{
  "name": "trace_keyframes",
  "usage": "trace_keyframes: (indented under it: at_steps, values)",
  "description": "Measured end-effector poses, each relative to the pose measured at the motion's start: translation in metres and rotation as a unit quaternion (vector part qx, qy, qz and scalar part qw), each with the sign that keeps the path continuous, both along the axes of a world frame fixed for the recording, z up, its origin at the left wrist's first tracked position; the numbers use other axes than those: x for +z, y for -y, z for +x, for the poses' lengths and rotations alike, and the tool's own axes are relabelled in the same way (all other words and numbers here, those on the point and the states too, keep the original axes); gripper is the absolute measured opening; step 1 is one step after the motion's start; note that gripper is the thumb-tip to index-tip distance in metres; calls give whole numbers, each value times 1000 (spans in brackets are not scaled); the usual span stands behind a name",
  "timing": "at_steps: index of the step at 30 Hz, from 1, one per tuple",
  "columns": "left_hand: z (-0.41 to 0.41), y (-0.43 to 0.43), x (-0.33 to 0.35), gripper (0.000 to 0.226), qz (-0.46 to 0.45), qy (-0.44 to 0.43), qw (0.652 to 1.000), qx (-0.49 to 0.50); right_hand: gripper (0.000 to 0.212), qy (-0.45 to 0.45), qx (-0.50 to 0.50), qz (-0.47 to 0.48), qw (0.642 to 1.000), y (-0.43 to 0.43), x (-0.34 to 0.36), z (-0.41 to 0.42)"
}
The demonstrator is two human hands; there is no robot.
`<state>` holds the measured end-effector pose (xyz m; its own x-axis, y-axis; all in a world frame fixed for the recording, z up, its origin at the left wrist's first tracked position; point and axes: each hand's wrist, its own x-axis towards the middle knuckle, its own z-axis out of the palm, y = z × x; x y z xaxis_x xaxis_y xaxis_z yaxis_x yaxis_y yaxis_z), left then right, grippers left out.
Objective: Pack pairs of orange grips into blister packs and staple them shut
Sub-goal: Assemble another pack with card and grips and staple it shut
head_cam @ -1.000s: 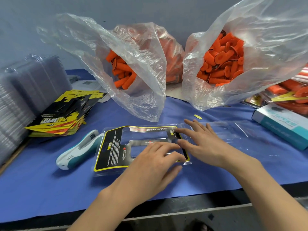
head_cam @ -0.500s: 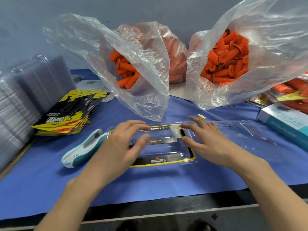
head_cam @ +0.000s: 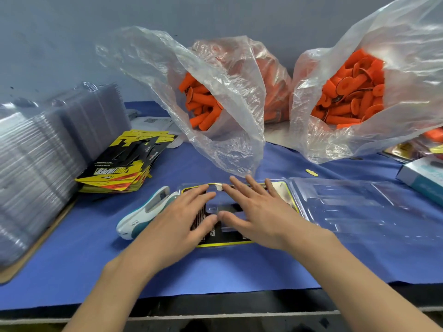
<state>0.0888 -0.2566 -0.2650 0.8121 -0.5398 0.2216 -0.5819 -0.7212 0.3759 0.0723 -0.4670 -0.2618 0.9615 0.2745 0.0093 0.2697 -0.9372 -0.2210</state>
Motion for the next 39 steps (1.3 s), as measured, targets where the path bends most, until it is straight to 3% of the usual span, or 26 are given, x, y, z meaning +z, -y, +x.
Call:
trace_keyframes:
  at_steps: [5,13,18,21,24,27,39]
  values:
    - [3,-4,-4,79,44,9,999,-2,81,-17,1,-18,1000,5,-8,4]
    - [2,-6,-7,71,57,42,997,-6,68,-20,-4,-36,999,15,-8,-1]
    - [-2,4,-7,73,78,65,994,-32,74,-23,-14,-31,999,29,-7,-12]
    - [-5,16,-6,66,39,57,997,-25,76,-35,-26,-13,999,36,-6,-17]
    - [-4,30,-5,51,-23,51,998,4,59,-37,-34,-17,999,38,-7,-18]
    - [-2,36,-3,41,-41,41,998,21,54,-39,-34,-17,999,39,-7,-18]
    - [4,12,-2,64,9,1,1000,-30,51,-31,-29,26,999,40,2,-19]
